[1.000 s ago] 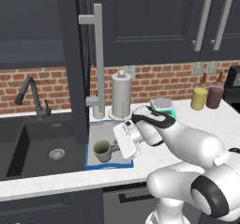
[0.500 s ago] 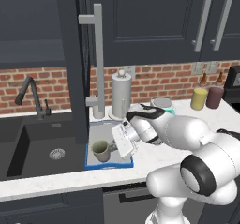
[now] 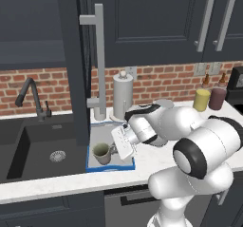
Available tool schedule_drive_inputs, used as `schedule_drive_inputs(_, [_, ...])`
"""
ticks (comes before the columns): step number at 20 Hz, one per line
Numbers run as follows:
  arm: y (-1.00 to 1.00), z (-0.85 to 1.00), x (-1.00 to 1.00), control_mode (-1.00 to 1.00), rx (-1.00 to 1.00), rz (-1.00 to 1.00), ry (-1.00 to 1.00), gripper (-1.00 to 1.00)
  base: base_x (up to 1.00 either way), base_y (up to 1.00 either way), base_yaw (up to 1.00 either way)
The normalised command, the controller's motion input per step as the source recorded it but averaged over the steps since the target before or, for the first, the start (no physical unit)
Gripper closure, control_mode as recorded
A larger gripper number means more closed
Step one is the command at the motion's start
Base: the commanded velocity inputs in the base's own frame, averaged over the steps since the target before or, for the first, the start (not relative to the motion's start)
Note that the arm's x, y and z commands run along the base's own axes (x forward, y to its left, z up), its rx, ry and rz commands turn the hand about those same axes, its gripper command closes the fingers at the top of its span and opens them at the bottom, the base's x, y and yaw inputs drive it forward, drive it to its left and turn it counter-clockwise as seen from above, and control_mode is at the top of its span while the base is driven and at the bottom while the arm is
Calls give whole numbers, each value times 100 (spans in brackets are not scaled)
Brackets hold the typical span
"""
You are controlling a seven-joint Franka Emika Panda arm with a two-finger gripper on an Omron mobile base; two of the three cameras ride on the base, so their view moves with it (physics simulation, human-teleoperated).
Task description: Pick the kettle from the counter and place it on the tray. Then pick the mug from the cabinet and place it on the tray. Then close the cabinet doors.
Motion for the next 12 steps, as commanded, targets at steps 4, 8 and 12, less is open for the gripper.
schedule_drive_inputs(4, [0,-23,12,-100,0,0,-2,100,0,0,0])
schedule_drive_inputs(8, [0,-19,1,-100,0,0,-4,100,0,0,0])
schedule_drive_inputs(12, [0,-17,-1,-100,0,0,-4,100,0,0,0])
